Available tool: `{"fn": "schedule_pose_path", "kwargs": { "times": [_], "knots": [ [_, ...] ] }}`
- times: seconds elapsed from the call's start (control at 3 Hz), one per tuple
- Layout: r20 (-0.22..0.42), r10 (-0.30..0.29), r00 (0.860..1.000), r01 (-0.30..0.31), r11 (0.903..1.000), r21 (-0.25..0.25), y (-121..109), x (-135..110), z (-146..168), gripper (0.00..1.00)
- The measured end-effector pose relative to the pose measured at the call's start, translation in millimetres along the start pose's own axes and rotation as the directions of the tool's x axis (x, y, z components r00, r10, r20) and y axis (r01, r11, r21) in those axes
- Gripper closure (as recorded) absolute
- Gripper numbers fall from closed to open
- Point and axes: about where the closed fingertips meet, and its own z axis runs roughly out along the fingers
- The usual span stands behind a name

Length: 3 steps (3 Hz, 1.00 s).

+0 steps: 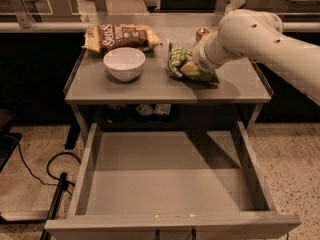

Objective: Pick green jalapeno chip bag from top drawer and place on counter

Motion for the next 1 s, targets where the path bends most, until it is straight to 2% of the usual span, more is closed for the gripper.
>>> {"fn": "schedule_pose_path", "kwargs": {
  "times": [0.33,1.0],
  "knots": [
    [0.001,0.000,1.000,0.000,1.0000,-0.001,0.1,0.1,1.1,0.82],
    [0.001,0.000,1.000,0.000,1.0000,-0.001,0.1,0.0,1.1,0.35]
  ]
}}
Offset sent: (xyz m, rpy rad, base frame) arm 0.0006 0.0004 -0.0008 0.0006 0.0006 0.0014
